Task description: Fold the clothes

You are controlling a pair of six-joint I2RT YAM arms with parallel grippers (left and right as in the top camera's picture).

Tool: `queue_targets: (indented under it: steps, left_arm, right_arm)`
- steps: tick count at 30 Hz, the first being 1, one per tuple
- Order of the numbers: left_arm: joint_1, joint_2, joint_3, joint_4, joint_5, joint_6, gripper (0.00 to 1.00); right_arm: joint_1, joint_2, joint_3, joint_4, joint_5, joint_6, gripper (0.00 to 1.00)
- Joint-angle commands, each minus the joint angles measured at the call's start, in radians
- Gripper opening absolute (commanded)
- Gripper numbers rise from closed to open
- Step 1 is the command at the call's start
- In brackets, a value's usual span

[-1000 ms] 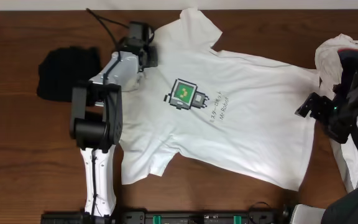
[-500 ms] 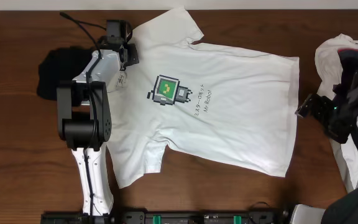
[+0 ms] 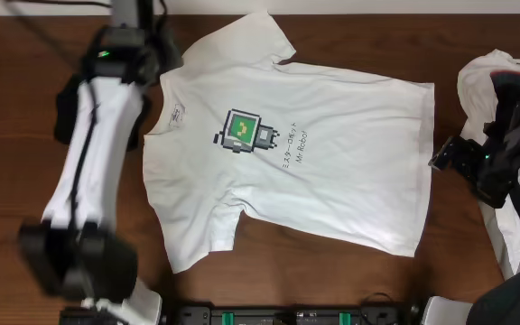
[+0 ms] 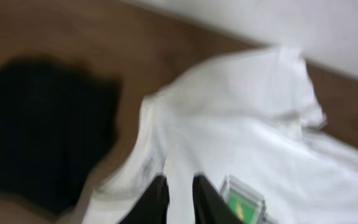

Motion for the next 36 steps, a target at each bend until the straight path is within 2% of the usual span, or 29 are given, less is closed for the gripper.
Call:
queue_targets:
  steps: [1, 7, 18, 24, 32, 33, 36]
  left_arm:
    - [0.000, -0.042, -0.008, -0.138, -0.007, -0.083, 0.17]
    - [0.000, -0.166, -0.008, -0.386, -0.004, -0.130, 0.17]
    - [0.000, -0.296, -0.077, -0.668, -0.004, -0.178, 0.17]
    - [0.000, -0.371, -0.237, -0.694, 0.027, -0.163, 0.17]
    - [0.000, -0.565, -0.477, -0.587, 0.080, -0.164, 0.17]
    - [0.000, -0.578, -0.496, -0.583, 0.080, -0.172, 0.23]
    - [0.000, -0.597, -0.534, -0.584, 0.080, -0.179, 0.25]
  right_arm:
    - [-0.010, -0.010, 0.014, 0.000, -0.010, -0.013, 0.99]
    - [-0.010, -0.010, 0.014, 0.000, -0.010, -0.013, 0.99]
    - [-0.010, -0.010, 0.014, 0.000, -0.010, -0.013, 0.99]
    - [-0.010, -0.010, 0.014, 0.000, -0.010, -0.013, 0.99]
    - [-0.010, -0.010, 0.014, 0.000, -0.010, -0.013, 0.99]
    - [-0.010, -0.010, 0.014, 0.000, -0.010, -0.013, 0.99]
    - [-0.010, -0.010, 0.014, 0.000, -0.010, -0.013, 0.99]
